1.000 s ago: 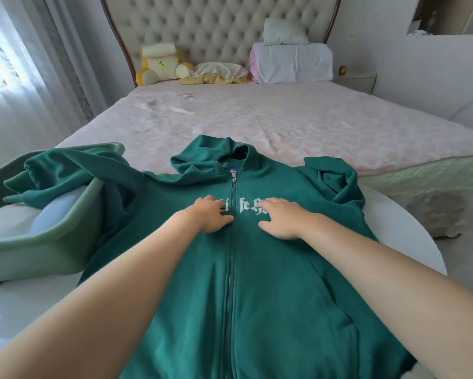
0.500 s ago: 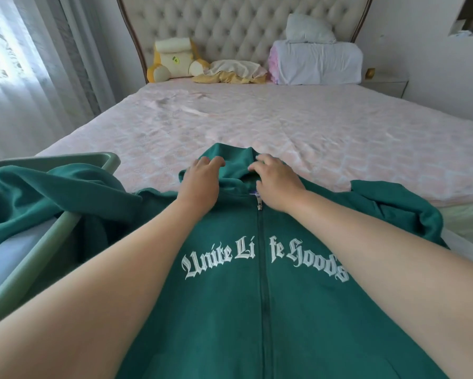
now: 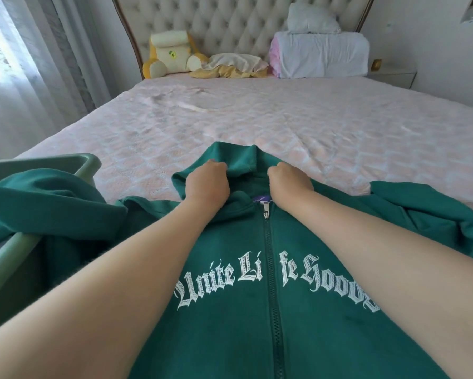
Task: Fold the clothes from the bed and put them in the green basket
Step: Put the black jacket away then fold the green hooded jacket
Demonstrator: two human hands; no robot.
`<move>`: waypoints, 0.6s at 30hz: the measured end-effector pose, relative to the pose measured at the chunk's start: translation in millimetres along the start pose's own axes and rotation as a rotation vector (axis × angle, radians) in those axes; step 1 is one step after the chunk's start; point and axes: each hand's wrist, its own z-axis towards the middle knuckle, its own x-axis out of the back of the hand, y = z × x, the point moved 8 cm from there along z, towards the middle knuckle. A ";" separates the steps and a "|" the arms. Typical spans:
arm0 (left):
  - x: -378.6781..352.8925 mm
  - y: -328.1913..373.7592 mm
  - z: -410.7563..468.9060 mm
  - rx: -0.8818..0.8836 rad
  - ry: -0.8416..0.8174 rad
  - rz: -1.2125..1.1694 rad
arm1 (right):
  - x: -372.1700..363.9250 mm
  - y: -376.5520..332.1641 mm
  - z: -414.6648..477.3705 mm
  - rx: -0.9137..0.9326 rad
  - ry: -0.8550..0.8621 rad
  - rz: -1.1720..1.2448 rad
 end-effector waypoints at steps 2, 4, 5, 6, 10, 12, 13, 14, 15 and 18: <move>20.2 -2.6 -5.4 0.024 0.101 -0.136 | 4.7 5.0 -4.0 -0.017 0.054 0.196; 44.8 -1.4 -13.9 -0.014 0.183 -0.226 | 15.5 -0.9 -12.7 0.043 0.096 0.310; 56.2 1.9 -19.9 -0.070 0.202 -0.259 | 23.8 -5.9 -17.3 0.080 0.117 0.319; 67.8 7.1 -27.8 -0.144 0.212 -0.287 | 32.9 -10.6 -22.8 0.106 0.138 0.308; 101.7 24.2 -74.7 -0.374 0.197 -0.220 | 77.7 -34.3 -51.0 0.248 0.352 0.205; 108.9 21.3 -103.5 -0.401 0.188 -0.148 | 92.4 -49.3 -73.0 0.366 0.470 0.042; 111.1 19.0 -118.6 -0.417 0.177 -0.116 | 95.0 -53.9 -84.0 0.396 0.479 -0.016; 112.0 16.1 -133.3 -0.435 0.148 -0.089 | 94.4 -57.9 -96.4 0.414 0.445 -0.047; 112.5 12.9 -147.1 -0.450 0.109 -0.080 | 94.0 -62.6 -111.1 0.433 0.408 -0.072; 121.9 11.4 -186.9 -0.476 0.009 -0.124 | 91.9 -79.3 -162.2 0.492 0.282 -0.173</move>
